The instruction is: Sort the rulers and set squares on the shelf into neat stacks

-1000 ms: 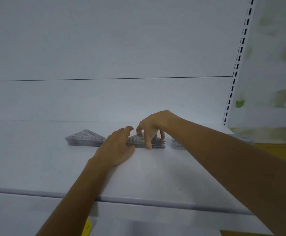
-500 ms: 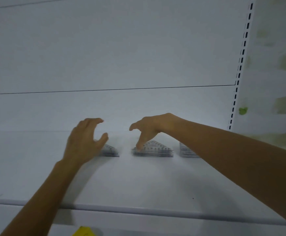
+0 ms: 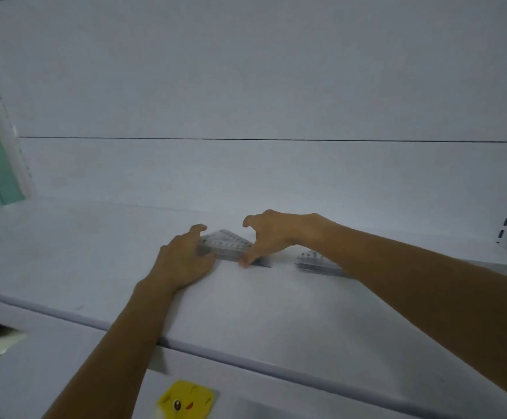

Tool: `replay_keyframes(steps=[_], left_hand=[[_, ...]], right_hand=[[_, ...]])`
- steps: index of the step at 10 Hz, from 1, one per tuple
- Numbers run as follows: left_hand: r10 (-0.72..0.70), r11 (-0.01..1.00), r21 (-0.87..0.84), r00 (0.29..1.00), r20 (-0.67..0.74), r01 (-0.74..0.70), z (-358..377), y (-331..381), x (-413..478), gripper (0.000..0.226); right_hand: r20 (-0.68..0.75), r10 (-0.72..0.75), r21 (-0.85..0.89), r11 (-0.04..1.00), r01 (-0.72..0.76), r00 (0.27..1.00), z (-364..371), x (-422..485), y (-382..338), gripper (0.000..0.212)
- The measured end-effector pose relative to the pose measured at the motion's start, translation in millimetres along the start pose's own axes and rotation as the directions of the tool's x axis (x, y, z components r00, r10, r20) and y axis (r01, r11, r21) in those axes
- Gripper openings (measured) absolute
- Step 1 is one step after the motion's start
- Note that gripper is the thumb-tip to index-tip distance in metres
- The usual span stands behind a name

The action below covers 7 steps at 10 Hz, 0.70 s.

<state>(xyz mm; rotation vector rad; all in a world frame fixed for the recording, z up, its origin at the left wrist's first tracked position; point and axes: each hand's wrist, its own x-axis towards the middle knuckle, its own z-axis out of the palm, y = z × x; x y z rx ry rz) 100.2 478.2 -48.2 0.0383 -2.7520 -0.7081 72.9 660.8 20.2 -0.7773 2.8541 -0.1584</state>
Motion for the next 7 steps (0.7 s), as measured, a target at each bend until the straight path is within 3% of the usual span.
replay_keyframes(steps=[2, 4, 6, 7], left_hand=[[0.052, 0.998, 0.033, 0.997, -0.061, -0.050, 0.2, -4.5, 0.6, 0.043], [0.078, 0.997, 0.019, 0.993, -0.085, -0.077, 2.0, -5.3, 1.6, 0.043], [0.067, 0.997, 0.036, 0.995, -0.080, -0.065, 2.3, -3.6, 2.5, 0.048], [0.030, 1.000, 0.009, 0.991, -0.131, -0.029, -0.2, -2.0, 0.4, 0.056]], right_hand=[[-0.024, -0.046, -0.083, 0.996, 0.044, 0.999, 2.4, 10.5, -13.7, 0.062], [-0.015, -0.065, -0.110, 0.992, 0.063, 0.998, 1.5, 10.6, -16.8, 0.055], [-0.031, -0.066, -0.118, 0.991, 0.062, 0.997, 6.9, 5.6, -17.6, 0.029], [-0.069, -0.098, -0.177, 0.981, 0.084, 0.993, 0.5, -9.7, -12.5, 0.049]])
